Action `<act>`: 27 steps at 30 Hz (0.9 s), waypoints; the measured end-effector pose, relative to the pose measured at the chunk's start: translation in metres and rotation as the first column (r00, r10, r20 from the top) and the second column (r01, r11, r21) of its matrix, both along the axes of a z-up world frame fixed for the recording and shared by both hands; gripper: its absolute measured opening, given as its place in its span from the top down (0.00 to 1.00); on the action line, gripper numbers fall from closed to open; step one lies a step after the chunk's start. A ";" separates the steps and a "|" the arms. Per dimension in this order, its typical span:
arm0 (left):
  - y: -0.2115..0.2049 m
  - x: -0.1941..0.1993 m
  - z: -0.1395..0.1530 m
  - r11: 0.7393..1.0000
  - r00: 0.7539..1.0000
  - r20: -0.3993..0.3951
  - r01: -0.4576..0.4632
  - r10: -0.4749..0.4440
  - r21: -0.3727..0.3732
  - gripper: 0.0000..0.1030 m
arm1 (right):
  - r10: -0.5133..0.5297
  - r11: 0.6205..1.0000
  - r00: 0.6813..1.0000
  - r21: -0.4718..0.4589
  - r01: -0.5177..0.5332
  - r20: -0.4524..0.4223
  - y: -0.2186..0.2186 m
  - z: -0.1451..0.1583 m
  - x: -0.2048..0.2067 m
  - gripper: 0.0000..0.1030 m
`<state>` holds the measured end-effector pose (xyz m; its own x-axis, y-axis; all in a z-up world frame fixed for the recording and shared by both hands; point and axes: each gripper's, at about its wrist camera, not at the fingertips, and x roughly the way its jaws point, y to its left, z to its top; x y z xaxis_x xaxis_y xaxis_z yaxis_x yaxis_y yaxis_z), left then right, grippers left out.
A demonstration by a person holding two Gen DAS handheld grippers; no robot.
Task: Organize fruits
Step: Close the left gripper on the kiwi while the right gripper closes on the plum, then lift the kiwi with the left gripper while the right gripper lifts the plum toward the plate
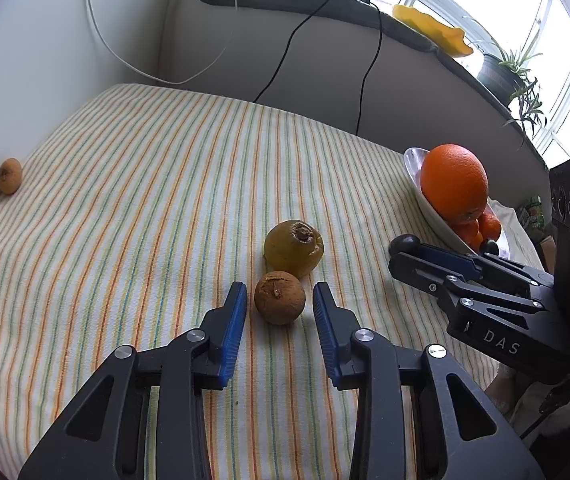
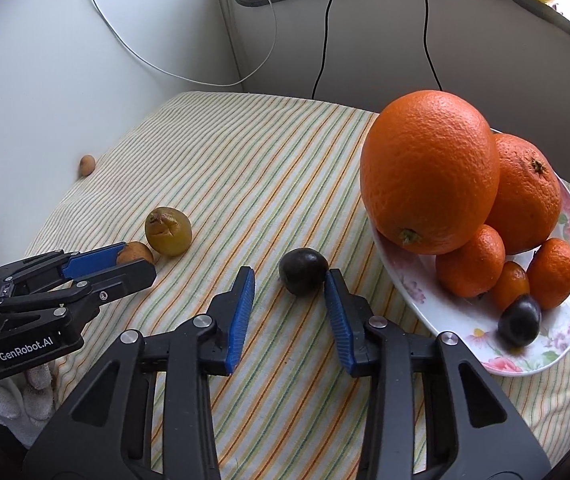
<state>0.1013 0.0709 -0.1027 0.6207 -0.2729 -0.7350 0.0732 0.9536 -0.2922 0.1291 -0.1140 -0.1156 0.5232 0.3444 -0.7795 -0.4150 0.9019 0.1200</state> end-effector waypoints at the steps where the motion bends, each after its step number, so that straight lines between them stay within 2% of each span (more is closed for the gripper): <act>1: 0.000 0.000 0.000 1.000 1.000 0.000 0.000 0.000 0.002 0.73 | -0.005 1.000 1.000 -0.008 0.005 0.002 0.001 0.000 0.000 0.65; 2: 0.000 0.000 0.000 1.000 1.000 0.000 0.000 0.000 0.002 0.77 | -0.009 1.000 1.000 -0.015 0.009 0.004 0.002 -0.001 0.001 0.68; 5: 0.000 0.000 0.000 1.000 1.000 0.000 -0.002 0.002 0.002 0.77 | -0.026 1.000 1.000 -0.014 0.026 0.006 0.002 -0.001 0.004 0.77; 15: 0.003 -0.002 0.001 1.000 1.000 0.008 -0.006 0.006 -0.015 0.77 | -0.017 1.000 1.000 0.012 0.017 0.014 -0.004 0.000 -0.003 0.78; 27: -0.003 -0.017 0.020 1.000 0.999 0.043 -0.005 0.006 -0.031 0.77 | 0.029 0.997 0.998 0.069 -0.033 0.054 -0.015 0.023 -0.032 0.78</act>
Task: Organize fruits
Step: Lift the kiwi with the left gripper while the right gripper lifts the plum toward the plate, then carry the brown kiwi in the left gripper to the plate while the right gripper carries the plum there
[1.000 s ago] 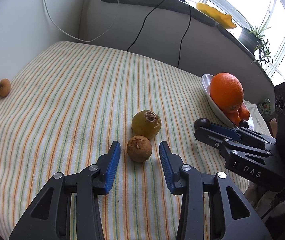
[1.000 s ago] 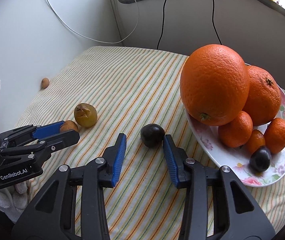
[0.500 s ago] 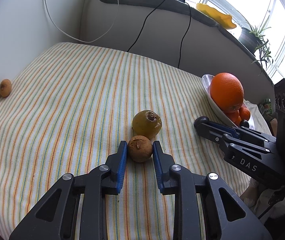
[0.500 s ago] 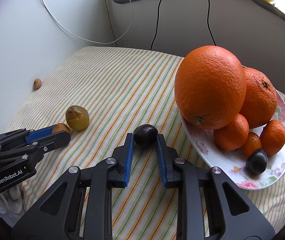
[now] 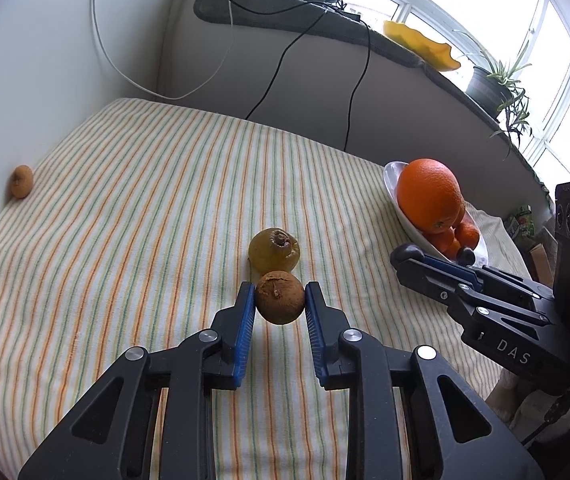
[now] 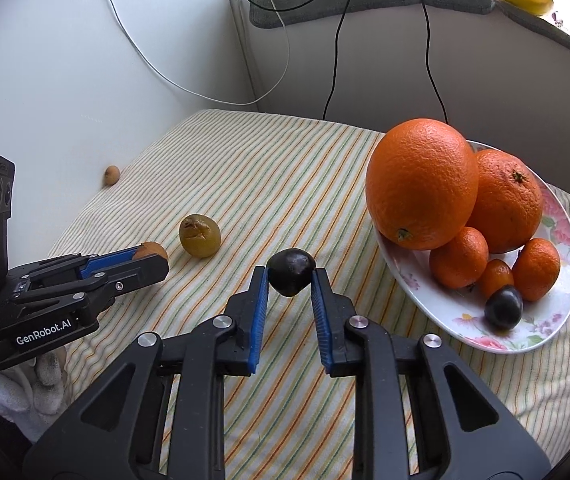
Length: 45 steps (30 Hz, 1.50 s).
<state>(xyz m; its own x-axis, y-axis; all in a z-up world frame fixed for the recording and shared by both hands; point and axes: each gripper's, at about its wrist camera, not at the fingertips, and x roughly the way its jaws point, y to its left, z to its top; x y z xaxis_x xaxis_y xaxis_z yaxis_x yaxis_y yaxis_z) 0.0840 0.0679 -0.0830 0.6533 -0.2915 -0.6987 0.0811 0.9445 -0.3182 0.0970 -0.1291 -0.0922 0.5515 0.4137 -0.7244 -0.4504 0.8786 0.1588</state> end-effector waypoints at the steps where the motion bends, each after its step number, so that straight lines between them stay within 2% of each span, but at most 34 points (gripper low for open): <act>1: -0.002 -0.001 0.002 1.000 1.000 0.005 0.004 -0.004 -0.001 0.77 | 0.002 1.000 1.000 0.004 -0.002 0.005 -0.003 0.002 -0.003 0.78; 8: -0.025 -0.005 0.014 0.999 0.999 0.032 0.040 -0.040 -0.006 0.77 | -0.010 0.999 0.999 0.032 0.009 0.038 -0.029 0.019 -0.023 0.78; 18: -0.062 -0.005 0.022 0.995 0.994 0.049 0.099 -0.098 -0.014 0.77 | -0.082 0.996 0.995 0.047 0.079 0.062 -0.085 0.031 -0.035 0.78; 31: -0.121 0.005 0.028 0.980 0.979 0.049 0.198 -0.198 0.005 0.77 | -0.175 0.983 0.982 0.070 0.170 0.075 -0.148 0.036 -0.032 0.78; 45: -0.162 0.023 0.035 0.965 0.964 0.058 0.259 -0.261 0.043 0.77 | -0.200 0.978 0.977 0.080 0.194 0.079 -0.176 0.036 -0.013 0.78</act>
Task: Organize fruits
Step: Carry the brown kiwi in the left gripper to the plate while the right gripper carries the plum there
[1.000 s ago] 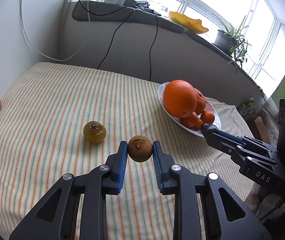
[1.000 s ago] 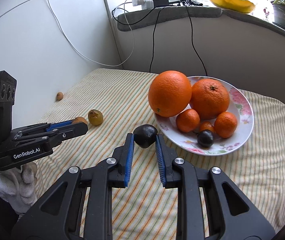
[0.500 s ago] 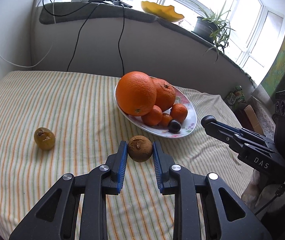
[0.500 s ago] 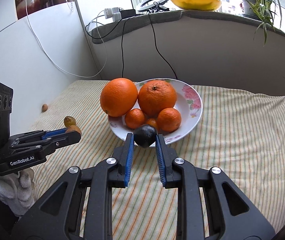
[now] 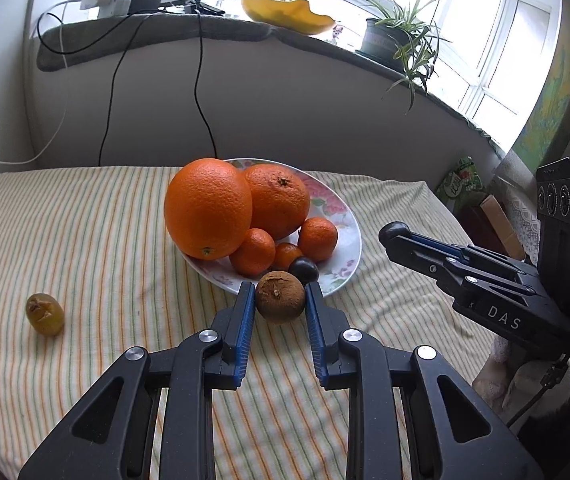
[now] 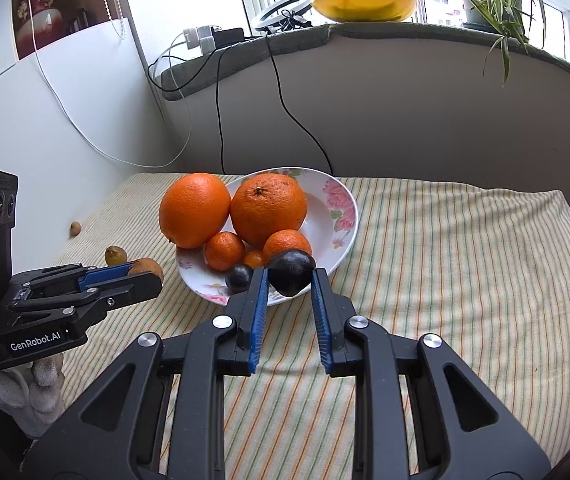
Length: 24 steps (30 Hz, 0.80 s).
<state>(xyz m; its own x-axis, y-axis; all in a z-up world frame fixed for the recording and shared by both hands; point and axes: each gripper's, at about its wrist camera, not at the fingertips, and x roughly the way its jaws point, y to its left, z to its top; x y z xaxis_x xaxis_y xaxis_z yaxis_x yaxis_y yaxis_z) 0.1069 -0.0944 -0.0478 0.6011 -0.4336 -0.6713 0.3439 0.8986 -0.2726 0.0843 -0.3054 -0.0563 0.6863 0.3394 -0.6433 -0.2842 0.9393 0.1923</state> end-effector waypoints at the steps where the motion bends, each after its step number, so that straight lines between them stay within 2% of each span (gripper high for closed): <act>1: -0.002 0.001 0.000 1.000 1.000 0.001 0.003 -0.003 0.002 0.77 | -0.001 1.000 1.000 0.001 0.001 0.000 -0.001 0.000 0.001 0.78; 24: -0.012 0.017 -0.005 1.000 1.000 -0.009 -0.004 0.004 0.013 0.77 | 0.001 1.000 1.000 -0.012 -0.001 -0.028 -0.006 -0.011 0.037 0.78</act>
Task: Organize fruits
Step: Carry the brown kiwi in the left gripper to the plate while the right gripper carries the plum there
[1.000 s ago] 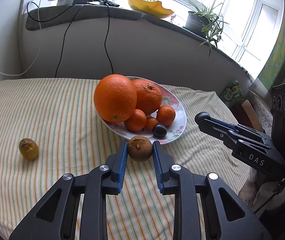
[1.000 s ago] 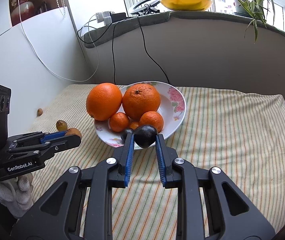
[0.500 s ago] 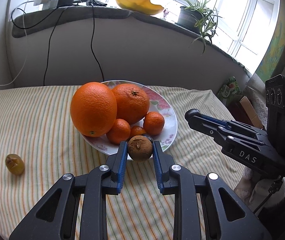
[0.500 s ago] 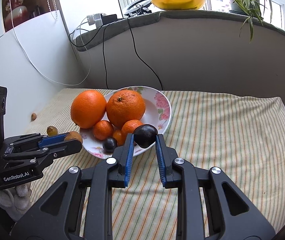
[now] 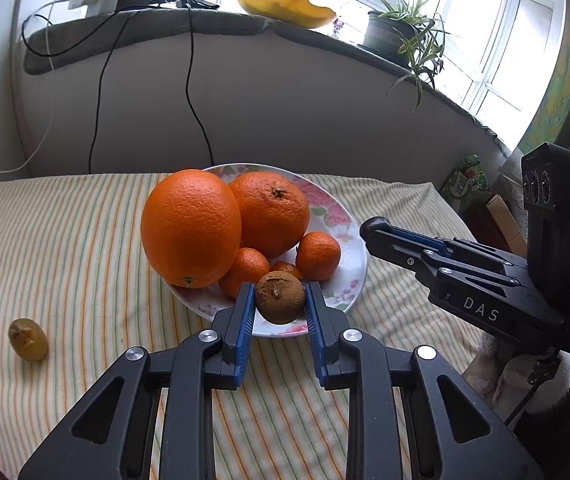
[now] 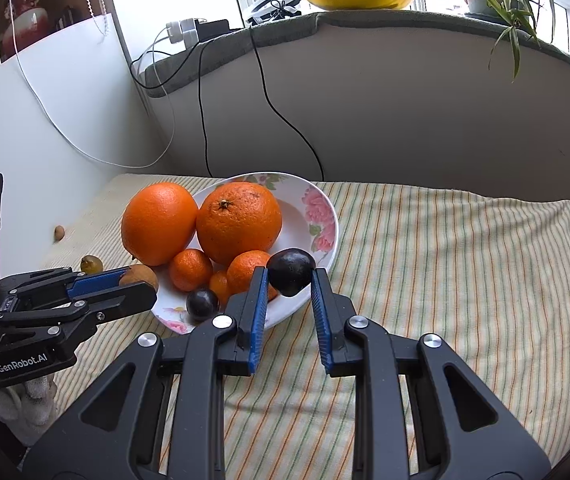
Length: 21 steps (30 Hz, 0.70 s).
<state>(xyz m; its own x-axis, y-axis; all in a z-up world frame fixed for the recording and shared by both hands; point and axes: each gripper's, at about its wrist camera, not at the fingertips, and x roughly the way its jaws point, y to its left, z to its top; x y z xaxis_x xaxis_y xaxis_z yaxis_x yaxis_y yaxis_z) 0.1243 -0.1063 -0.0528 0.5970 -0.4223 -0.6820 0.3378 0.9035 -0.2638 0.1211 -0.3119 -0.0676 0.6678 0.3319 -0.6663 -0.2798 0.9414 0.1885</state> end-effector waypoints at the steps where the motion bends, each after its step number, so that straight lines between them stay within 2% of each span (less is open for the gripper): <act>1: 0.000 0.000 0.000 1.000 1.000 0.000 -0.002 0.002 0.001 0.77 | 0.001 1.000 1.000 0.001 -0.001 -0.003 0.000 -0.001 0.001 0.78; 21: -0.001 0.004 0.001 1.000 1.000 0.004 -0.003 0.003 0.003 0.77 | 0.004 1.000 1.000 -0.002 -0.004 -0.020 0.004 -0.007 0.009 0.77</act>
<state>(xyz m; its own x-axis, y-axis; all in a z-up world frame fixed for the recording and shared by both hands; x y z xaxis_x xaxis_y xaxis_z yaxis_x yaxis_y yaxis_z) 0.1279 -0.1076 -0.0520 0.6008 -0.4185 -0.6811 0.3358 0.9053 -0.2601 0.1303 -0.3082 -0.0747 0.6533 0.3334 -0.6798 -0.2798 0.9406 0.1923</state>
